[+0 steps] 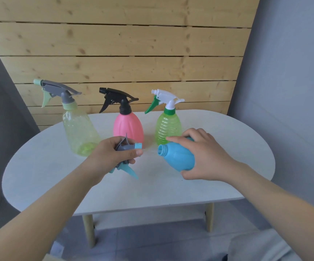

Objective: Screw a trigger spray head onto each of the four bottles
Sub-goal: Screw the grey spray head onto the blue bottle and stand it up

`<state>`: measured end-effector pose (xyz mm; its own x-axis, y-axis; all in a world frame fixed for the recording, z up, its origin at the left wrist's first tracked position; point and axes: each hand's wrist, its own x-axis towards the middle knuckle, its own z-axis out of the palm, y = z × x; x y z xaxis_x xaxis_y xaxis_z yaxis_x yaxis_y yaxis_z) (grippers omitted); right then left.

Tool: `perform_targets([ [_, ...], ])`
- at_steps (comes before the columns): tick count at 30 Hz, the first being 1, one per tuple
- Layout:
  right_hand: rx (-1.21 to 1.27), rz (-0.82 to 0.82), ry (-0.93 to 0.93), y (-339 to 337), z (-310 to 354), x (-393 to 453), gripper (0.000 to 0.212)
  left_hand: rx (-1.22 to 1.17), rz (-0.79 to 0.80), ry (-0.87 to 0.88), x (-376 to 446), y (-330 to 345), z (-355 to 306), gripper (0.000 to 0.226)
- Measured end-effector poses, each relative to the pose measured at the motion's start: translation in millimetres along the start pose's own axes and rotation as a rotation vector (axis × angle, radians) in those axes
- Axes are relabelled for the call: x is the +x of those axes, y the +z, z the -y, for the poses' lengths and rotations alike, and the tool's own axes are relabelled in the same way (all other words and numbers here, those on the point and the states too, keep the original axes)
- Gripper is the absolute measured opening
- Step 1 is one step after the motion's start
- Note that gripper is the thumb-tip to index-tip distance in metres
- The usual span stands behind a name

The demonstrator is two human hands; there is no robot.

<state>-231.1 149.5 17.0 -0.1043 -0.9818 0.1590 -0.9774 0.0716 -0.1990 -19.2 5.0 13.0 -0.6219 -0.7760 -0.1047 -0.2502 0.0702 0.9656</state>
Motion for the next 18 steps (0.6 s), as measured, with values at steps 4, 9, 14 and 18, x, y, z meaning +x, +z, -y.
perform_targets([
  [4,-0.049,0.024,-0.053,4.0,13.0,7.6,0.093,0.079,0.033,0.031,-0.1,11.9,0.3,0.037],
  [9,-0.11,0.051,-0.094,5.0,21.1,15.0,0.096,0.124,0.048,0.051,1.0,18.2,0.1,0.028],
  [14,-0.077,0.11,-0.122,6.6,21.6,18.2,0.099,0.191,0.098,0.072,2.3,15.4,2.7,0.022],
  [18,0.118,0.102,-0.093,2.4,16.1,18.5,0.096,0.134,0.118,0.04,5.8,10.4,3.2,0.02],
])
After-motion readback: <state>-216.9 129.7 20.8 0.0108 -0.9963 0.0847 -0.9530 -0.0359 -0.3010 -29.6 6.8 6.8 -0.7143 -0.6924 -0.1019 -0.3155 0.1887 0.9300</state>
